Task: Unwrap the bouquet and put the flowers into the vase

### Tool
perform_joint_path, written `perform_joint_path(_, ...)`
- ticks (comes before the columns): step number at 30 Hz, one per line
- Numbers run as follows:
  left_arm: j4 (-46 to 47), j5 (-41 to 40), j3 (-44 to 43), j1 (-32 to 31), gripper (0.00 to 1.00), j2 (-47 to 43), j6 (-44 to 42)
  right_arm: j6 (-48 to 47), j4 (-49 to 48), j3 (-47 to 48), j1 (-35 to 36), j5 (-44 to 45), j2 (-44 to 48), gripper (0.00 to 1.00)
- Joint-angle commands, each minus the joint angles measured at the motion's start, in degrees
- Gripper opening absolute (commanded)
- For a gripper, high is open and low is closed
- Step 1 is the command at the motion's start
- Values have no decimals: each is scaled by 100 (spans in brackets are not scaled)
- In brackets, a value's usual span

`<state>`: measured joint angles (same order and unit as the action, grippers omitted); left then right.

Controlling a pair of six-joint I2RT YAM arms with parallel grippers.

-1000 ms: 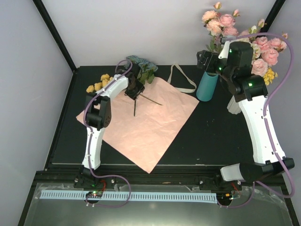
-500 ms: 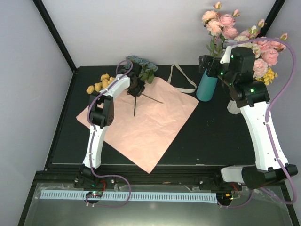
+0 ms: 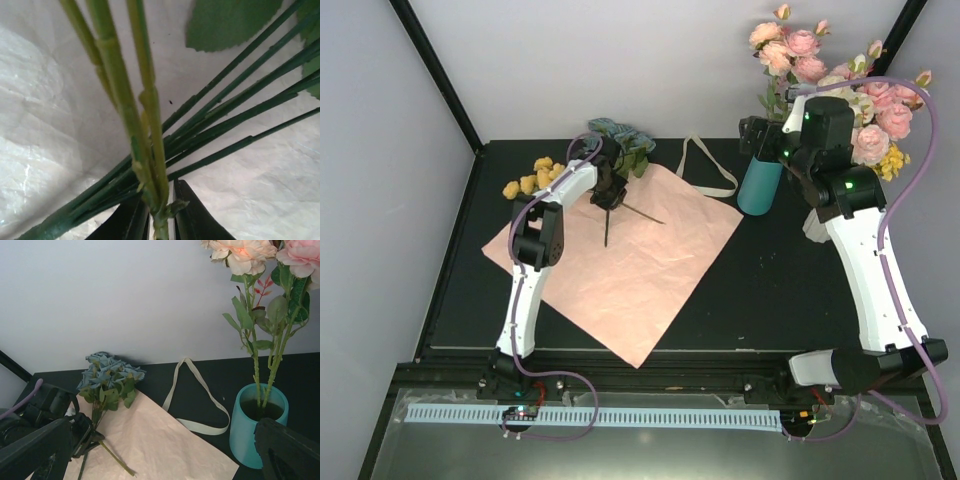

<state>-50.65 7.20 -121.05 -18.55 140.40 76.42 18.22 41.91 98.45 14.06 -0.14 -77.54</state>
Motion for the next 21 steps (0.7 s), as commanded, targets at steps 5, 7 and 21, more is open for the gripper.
perform_joint_path(5,138,259,-208,53,2,109,-128,13,-98,161,14,-29,24,100)
perform_joint_path(7,180,182,-211,44,2,-35,-207,33,-102,180,13,-45,19,100)
perform_joint_path(21,786,-416,1668,61,1,-3203,-3056,207,-686,179,25,-1109,-418,100)
